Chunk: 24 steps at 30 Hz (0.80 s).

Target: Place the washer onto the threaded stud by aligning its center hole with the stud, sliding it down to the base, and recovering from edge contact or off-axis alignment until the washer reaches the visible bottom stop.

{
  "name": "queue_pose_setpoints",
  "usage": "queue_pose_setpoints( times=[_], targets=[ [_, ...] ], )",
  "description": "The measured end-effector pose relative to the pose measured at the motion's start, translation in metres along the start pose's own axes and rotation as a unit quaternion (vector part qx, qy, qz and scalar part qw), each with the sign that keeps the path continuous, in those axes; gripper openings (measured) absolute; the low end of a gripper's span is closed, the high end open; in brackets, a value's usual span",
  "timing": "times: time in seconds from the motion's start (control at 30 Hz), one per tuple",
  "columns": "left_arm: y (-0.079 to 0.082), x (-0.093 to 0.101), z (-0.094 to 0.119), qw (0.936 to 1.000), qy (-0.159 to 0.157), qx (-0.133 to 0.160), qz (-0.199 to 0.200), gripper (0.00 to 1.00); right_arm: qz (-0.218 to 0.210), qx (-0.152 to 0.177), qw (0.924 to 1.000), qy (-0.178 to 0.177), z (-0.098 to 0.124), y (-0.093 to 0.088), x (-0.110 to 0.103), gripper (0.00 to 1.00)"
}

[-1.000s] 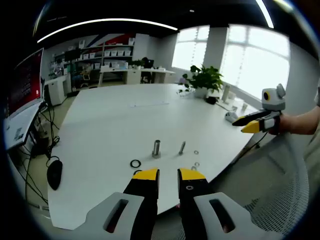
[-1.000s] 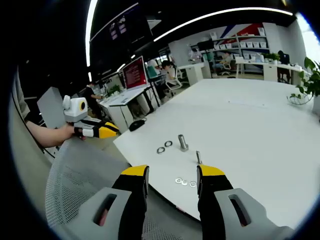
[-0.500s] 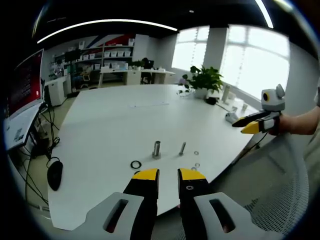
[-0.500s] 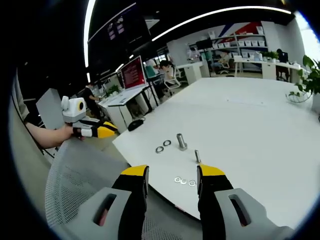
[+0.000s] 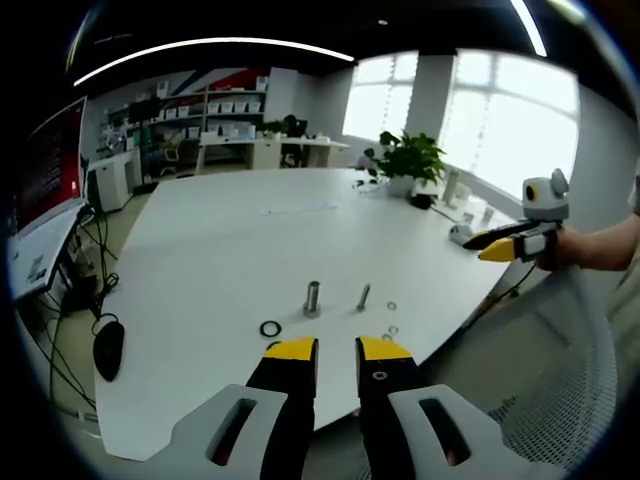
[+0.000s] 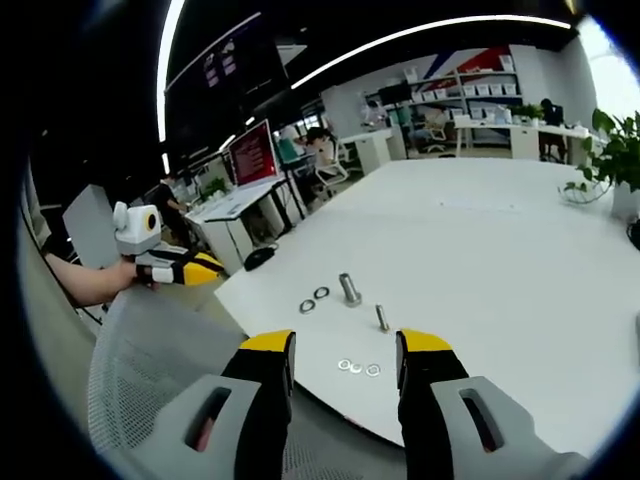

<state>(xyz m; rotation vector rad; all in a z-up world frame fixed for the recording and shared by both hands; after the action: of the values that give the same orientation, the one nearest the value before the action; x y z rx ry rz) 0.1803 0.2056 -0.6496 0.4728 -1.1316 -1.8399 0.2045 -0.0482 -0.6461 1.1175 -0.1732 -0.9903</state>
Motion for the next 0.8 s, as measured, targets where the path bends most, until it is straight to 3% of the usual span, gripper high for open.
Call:
queue_pose_setpoints(
  times=[0.33,0.6,0.7,0.8],
  targets=[
    [0.013,-0.012,0.005,0.9990,0.025,0.033,0.014,0.11,0.007,0.014,0.9998,-0.016,0.001,0.009,0.004,0.43],
    [0.013,-0.009,0.003,0.9994,0.020,0.028,0.003,0.08,0.002,0.022,0.9995,-0.024,0.002,0.011,0.008,0.41],
    [0.011,-0.009,0.003,0.9995,0.019,0.025,0.007,0.09,-0.005,0.012,0.9997,-0.020,0.000,0.007,0.008,0.41],
    [0.014,-0.008,0.004,0.9990,0.027,0.031,-0.018,0.10,-0.001,0.009,0.9998,-0.019,0.000,0.006,0.007,0.41]
  ],
)
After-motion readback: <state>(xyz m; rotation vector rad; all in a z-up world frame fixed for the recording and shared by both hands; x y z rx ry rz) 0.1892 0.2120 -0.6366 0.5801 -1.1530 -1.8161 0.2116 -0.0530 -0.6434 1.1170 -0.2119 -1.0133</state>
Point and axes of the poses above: the point that each gripper's makers call its tool centre point, and the gripper's own axes: z roughly backward along the fingers, x roughly to its right, y roughly out of its top, the point moved 2 cm from there along z, roughly backward along the fingers, and after that the axes turned 3 degrees about -z, right-handed, at the moved point
